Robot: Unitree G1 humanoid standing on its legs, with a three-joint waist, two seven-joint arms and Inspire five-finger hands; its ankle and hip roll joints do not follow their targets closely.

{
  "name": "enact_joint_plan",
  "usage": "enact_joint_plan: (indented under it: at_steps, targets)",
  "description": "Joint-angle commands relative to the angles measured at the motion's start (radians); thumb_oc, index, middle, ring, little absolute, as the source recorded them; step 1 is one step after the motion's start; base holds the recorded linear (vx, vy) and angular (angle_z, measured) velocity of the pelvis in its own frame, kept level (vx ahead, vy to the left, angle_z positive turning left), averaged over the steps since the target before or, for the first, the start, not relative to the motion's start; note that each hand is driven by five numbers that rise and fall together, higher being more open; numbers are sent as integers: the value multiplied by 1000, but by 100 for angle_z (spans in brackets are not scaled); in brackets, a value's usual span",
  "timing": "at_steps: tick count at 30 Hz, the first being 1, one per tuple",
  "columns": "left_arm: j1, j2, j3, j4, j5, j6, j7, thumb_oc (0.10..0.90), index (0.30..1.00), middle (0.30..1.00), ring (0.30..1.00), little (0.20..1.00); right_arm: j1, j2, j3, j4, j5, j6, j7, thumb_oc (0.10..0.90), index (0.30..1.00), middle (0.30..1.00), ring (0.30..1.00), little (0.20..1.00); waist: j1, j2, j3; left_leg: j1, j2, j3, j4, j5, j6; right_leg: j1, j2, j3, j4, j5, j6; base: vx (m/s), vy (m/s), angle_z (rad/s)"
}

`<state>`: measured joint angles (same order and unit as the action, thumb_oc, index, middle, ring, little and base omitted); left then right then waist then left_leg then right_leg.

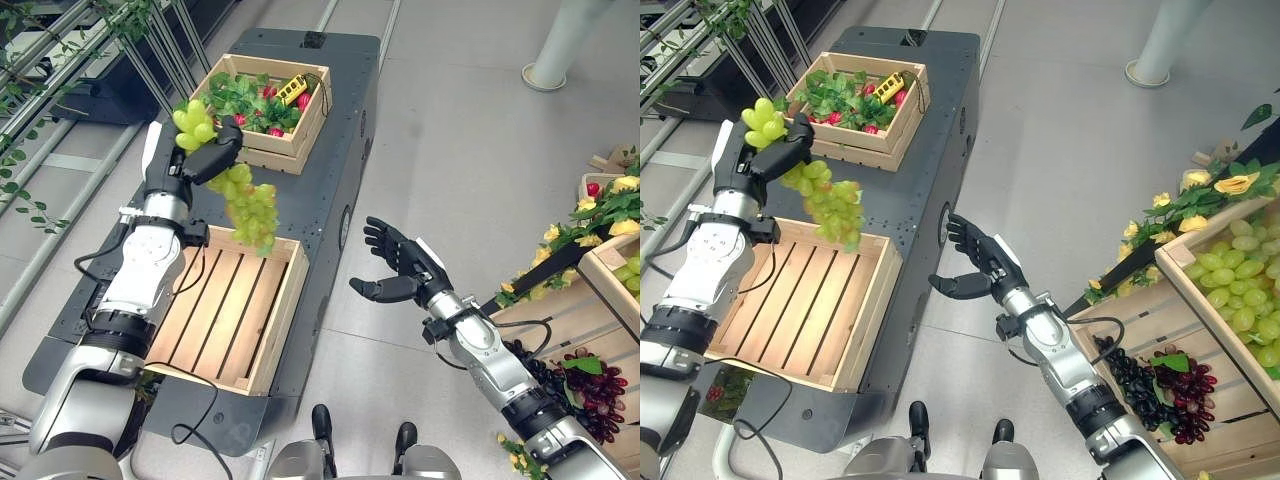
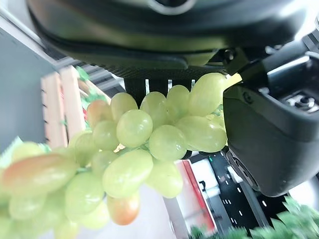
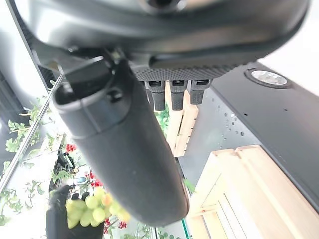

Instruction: Pick up the fruits from the basket on one side to the basket on the other side

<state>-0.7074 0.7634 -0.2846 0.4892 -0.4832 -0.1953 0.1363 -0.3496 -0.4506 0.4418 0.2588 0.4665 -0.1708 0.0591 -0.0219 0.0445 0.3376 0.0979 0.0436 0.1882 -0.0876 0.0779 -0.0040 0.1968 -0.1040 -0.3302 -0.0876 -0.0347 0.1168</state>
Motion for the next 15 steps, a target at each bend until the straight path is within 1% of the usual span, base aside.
enact_joint_plan:
  at_steps: [1, 5, 6, 11, 12, 15]
  targets:
    - [-246, 70, -47, 11, -10, -84, -39, 400, 300, 300, 300, 300, -81, 62, 27, -78, 42, -39, -36, 800, 900, 900, 900, 900, 18, 20, -219, 28, -10, -18, 0, -116, -52, -32, -19, -20, 64, -44, -38, 6, -76, 7]
    - [-294, 62, -102, -4, -18, -57, -90, 400, 300, 300, 300, 300, -154, 64, 38, -77, 77, -3, -56, 800, 900, 900, 900, 900, 27, 16, -232, 30, -5, -24, 0, -114, -55, -23, -16, -23, 58, -46, -40, 2, -85, 6]
    - [-329, 60, -133, -10, -39, -44, -105, 400, 300, 300, 300, 300, -197, 68, 47, -68, 125, 30, -53, 800, 900, 900, 900, 900, 33, 14, -238, 30, -3, -30, 0, -113, -56, -20, -13, -22, 57, -48, -44, -12, -88, 4]
    - [-387, 49, -174, -6, -73, -27, -126, 400, 300, 300, 300, 300, -247, 83, 62, -36, 152, 52, -63, 800, 900, 900, 900, 900, 40, 11, -247, 28, 0, -37, 0, -110, -58, -15, -11, -27, 52, -47, -47, -13, -59, 3]
    - [-418, 37, -196, -7, -93, -16, -141, 400, 300, 300, 300, 300, -273, 97, 71, -13, 191, 64, -71, 800, 900, 900, 900, 900, 44, 9, -251, 29, 1, -41, 0, -109, -59, -12, -10, -29, 49, -48, -48, -14, -60, 2]
    - [-461, 15, -232, -12, -113, 5, -161, 400, 300, 300, 300, 300, -315, 122, 81, 24, 222, 68, -93, 800, 900, 900, 900, 900, 48, 8, -256, 29, 3, -46, 0, -106, -62, -7, -9, -31, 45, -47, -50, -12, -52, 2]
